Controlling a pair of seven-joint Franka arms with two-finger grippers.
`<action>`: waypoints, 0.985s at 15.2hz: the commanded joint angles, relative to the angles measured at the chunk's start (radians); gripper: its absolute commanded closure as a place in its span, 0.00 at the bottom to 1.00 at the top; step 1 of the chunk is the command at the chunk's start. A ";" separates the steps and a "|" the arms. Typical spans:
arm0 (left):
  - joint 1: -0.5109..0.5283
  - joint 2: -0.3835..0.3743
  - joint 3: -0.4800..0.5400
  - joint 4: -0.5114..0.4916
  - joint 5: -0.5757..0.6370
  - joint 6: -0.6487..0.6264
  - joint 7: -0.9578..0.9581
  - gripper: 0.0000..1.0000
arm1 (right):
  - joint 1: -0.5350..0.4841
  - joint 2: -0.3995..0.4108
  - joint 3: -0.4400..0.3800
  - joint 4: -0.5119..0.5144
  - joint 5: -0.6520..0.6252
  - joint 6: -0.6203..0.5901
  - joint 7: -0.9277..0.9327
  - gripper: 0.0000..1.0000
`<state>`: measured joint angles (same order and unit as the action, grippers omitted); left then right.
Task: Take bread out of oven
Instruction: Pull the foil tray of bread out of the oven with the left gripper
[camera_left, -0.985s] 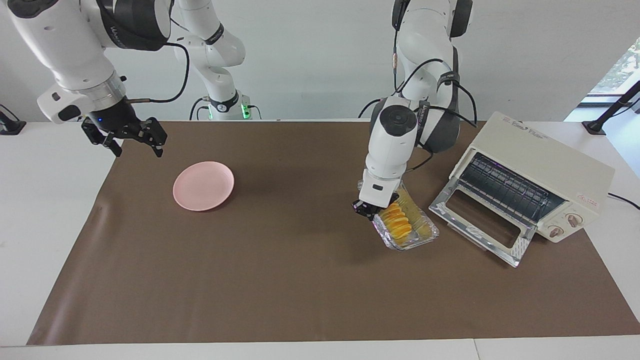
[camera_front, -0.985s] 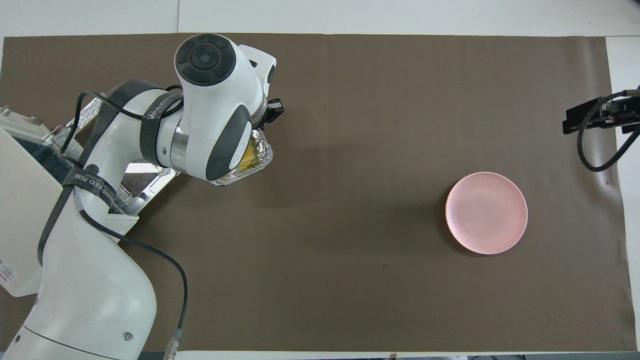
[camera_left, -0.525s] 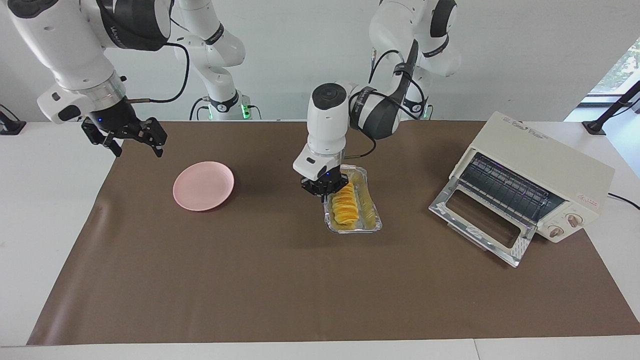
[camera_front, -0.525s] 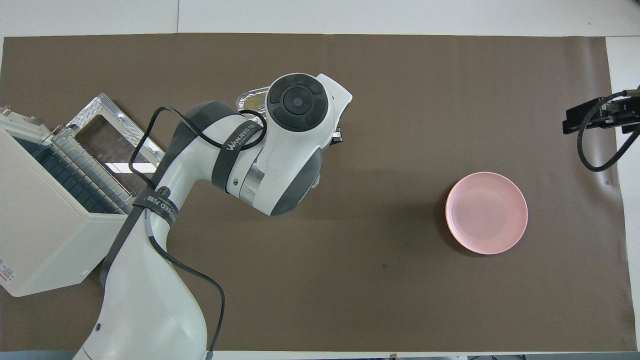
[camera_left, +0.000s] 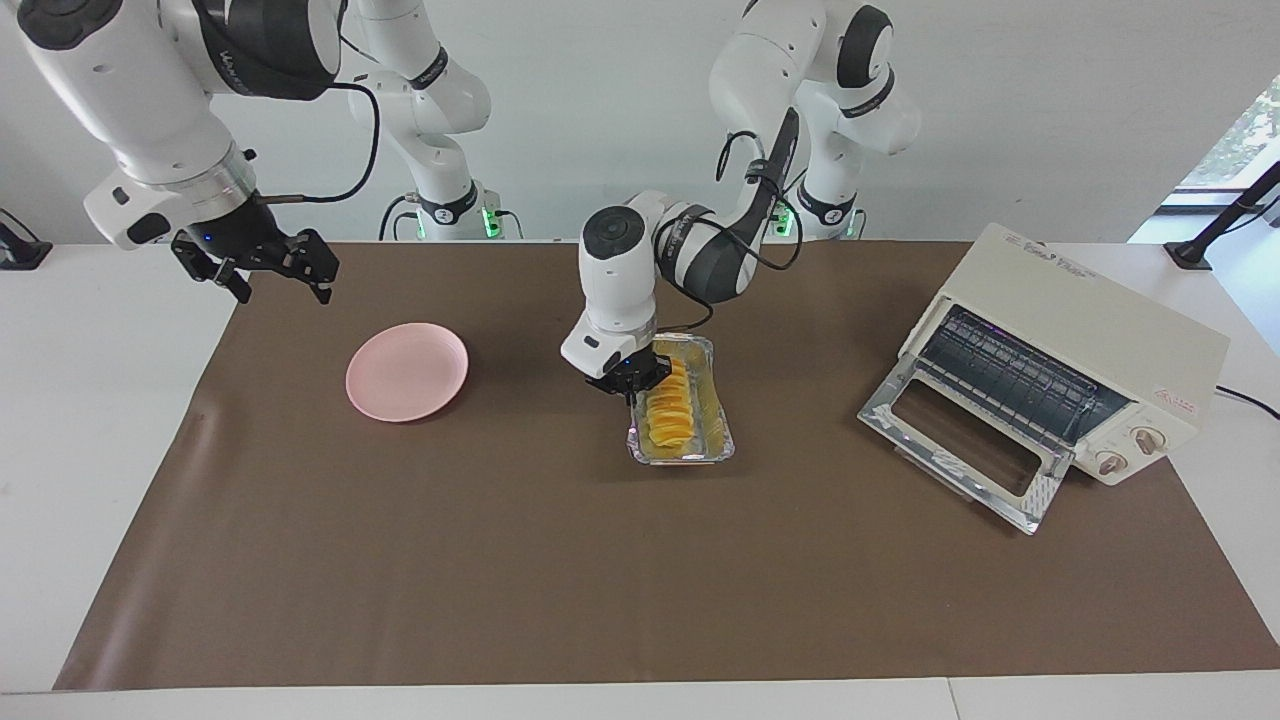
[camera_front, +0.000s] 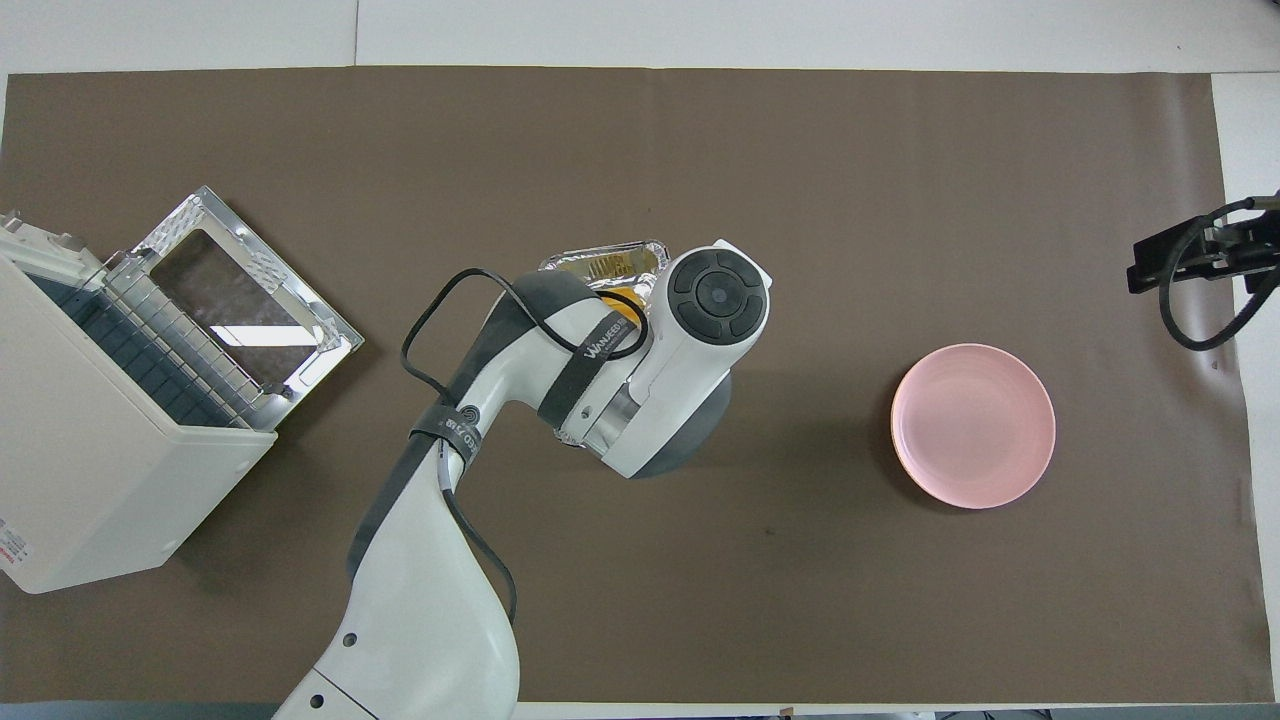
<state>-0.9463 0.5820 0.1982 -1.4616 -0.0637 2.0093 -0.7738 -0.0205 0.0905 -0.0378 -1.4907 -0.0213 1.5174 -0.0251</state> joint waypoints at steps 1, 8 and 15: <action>-0.077 0.022 0.021 -0.051 0.025 0.045 -0.097 1.00 | -0.010 -0.018 0.009 -0.016 -0.011 -0.008 -0.019 0.00; -0.080 0.029 0.024 -0.036 0.030 0.055 -0.131 0.73 | -0.016 -0.018 0.009 -0.016 -0.011 -0.006 -0.019 0.00; 0.021 0.007 0.026 0.041 -0.022 0.065 -0.113 0.00 | -0.015 -0.020 0.009 -0.019 -0.002 -0.002 -0.022 0.00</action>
<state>-0.9726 0.6071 0.2321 -1.4366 -0.0604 2.0827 -0.8867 -0.0201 0.0902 -0.0368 -1.4907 -0.0213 1.5173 -0.0251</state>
